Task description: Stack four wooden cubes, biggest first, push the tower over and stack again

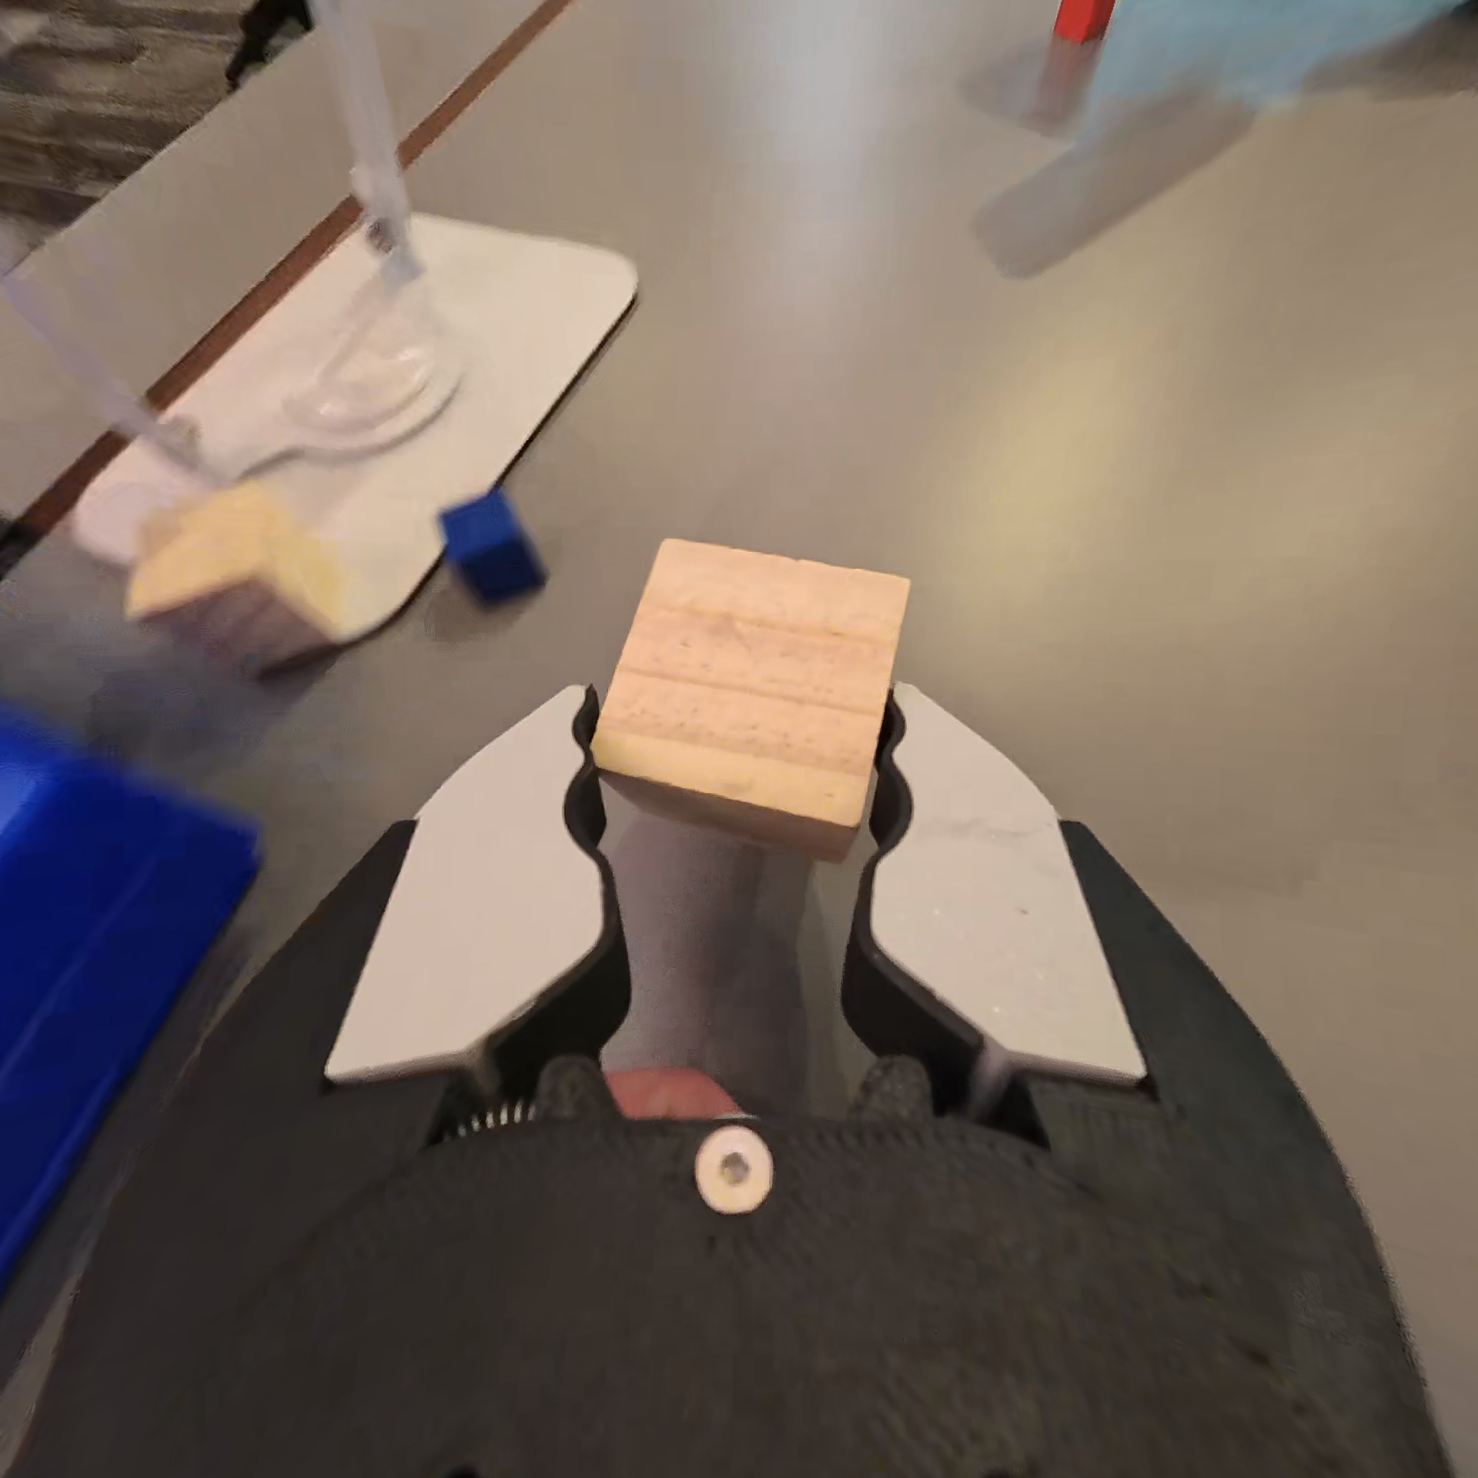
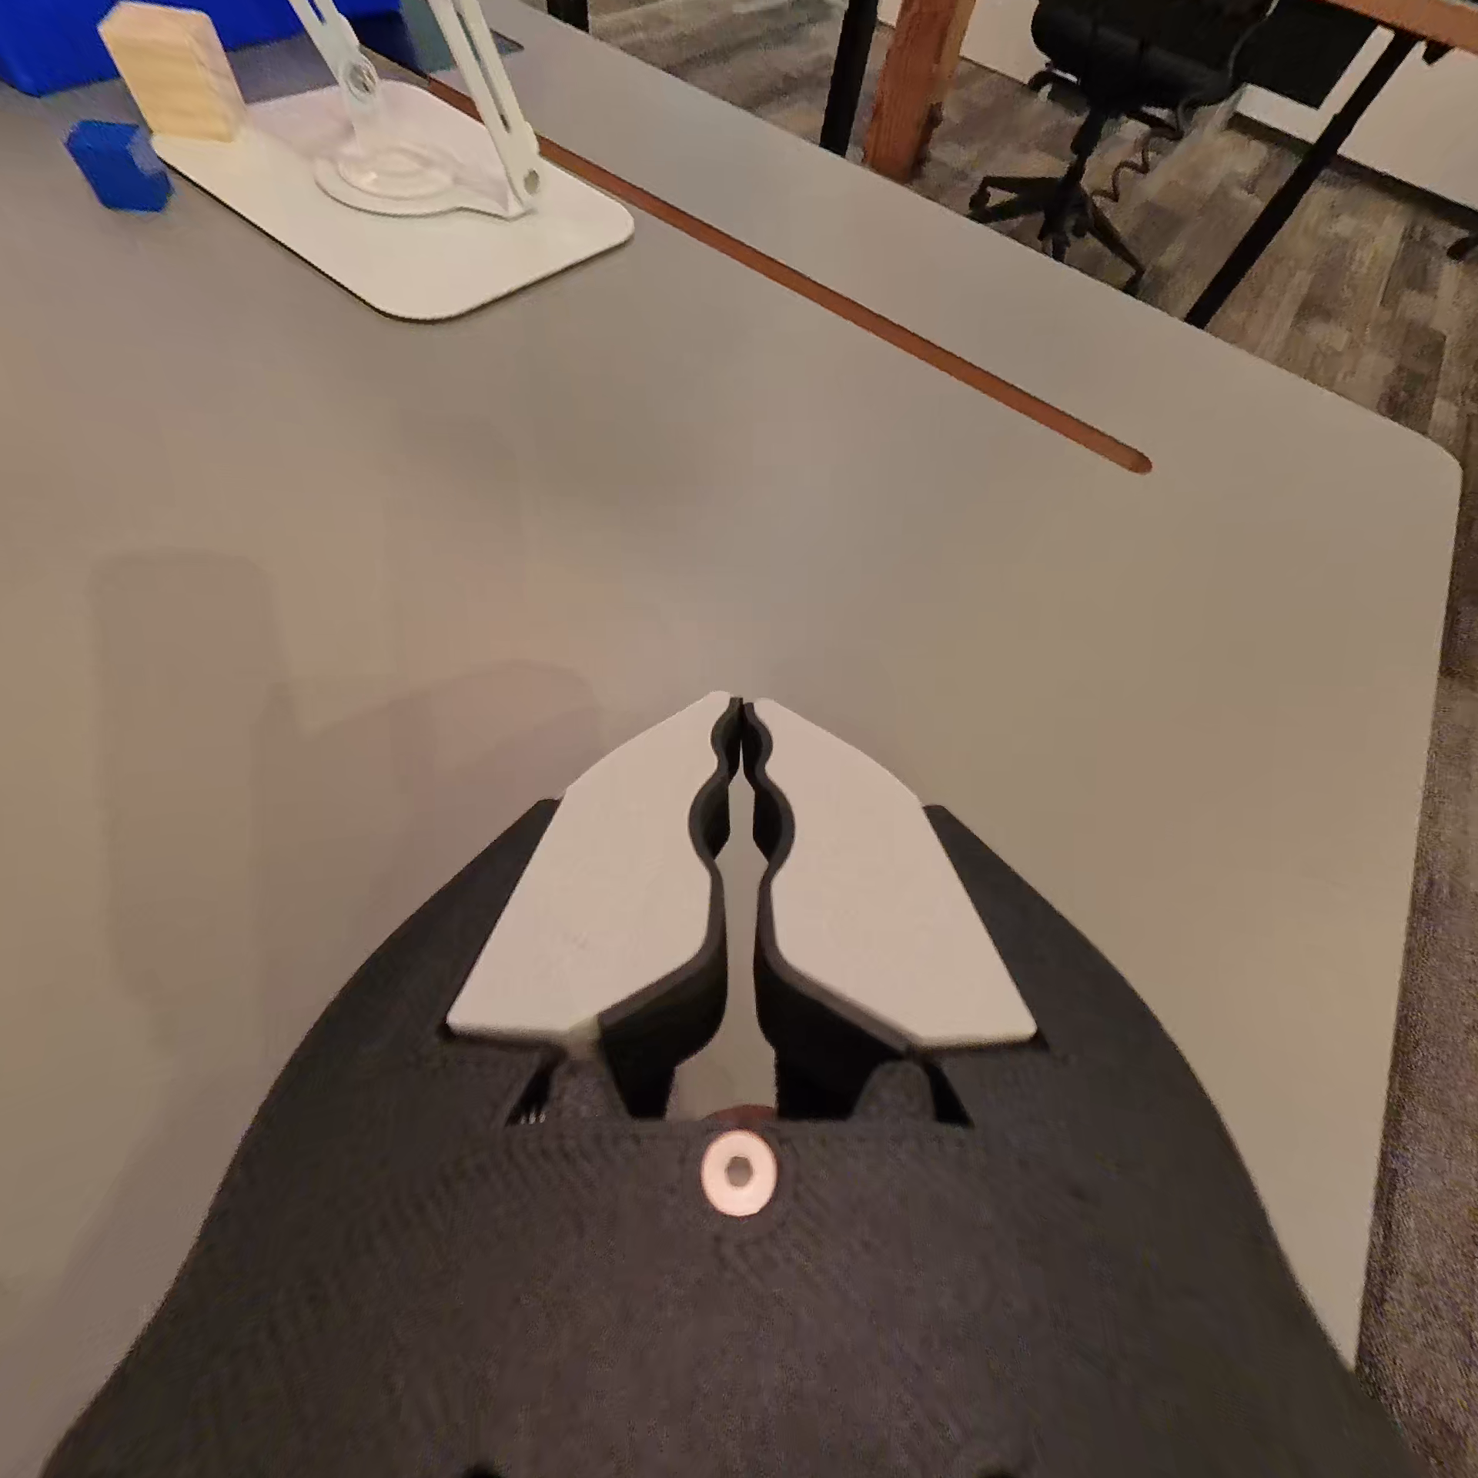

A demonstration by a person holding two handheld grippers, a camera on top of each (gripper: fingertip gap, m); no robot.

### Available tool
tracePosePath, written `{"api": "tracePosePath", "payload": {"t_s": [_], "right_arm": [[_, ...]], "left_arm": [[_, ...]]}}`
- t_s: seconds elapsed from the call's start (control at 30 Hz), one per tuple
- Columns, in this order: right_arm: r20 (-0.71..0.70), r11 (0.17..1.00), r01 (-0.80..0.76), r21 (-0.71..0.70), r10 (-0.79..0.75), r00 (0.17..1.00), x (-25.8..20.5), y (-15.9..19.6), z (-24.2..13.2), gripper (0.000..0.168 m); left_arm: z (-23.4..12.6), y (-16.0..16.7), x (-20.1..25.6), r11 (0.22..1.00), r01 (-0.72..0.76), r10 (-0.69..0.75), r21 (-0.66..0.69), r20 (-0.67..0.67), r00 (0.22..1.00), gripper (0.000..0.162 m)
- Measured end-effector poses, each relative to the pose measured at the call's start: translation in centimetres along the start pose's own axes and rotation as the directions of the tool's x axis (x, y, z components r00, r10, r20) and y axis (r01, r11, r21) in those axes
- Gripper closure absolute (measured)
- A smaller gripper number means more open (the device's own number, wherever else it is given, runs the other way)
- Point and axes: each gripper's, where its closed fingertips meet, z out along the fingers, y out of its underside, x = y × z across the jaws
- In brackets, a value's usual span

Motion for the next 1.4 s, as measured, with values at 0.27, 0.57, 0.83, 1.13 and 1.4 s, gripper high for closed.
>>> {"api": "tracePosePath", "payload": {"t_s": [0.27, 0.57, 0.83, 1.13, 1.4], "right_arm": [[-0.014, 0.998, -0.061, 0.010, 0.061, 0.998, 2.0, 1.1, -0.4, 0.168], [0.002, 0.994, -0.097, 0.051, 0.097, 0.995, 2.2, 0.8, -0.8, 0.168], [0.014, 0.994, -0.083, 0.065, 0.082, 0.997, 1.7, 0.3, -0.9, 0.168], [0.033, 0.997, -0.057, 0.057, 0.055, 0.998, 0.7, 0.0, -0.4, 0.168], [0.036, 0.997, -0.052, 0.052, 0.050, 0.998, 0.5, 0.0, -0.4, 0.168]], "left_arm": [[20.4, -14.8, 10.2, 0.990, -0.134, 0.138, 0.034, -0.176, 0.975, 0.097], [33.3, -20.1, 13.3, 0.982, -0.188, 0.178, -0.033, -0.198, 0.964, 0.097], [25.4, -16.5, 9.0, 0.994, -0.109, 0.107, -0.027, -0.081, 0.991, 0.069], [4.6, -7.7, -11.5, 0.995, 0.092, -0.046, -0.048, 0.588, 0.807, 0.097], [5.5, -4.8, -15.7, 0.952, 0.081, 0.146, -0.296, 0.669, 0.729, 0.108]]}}
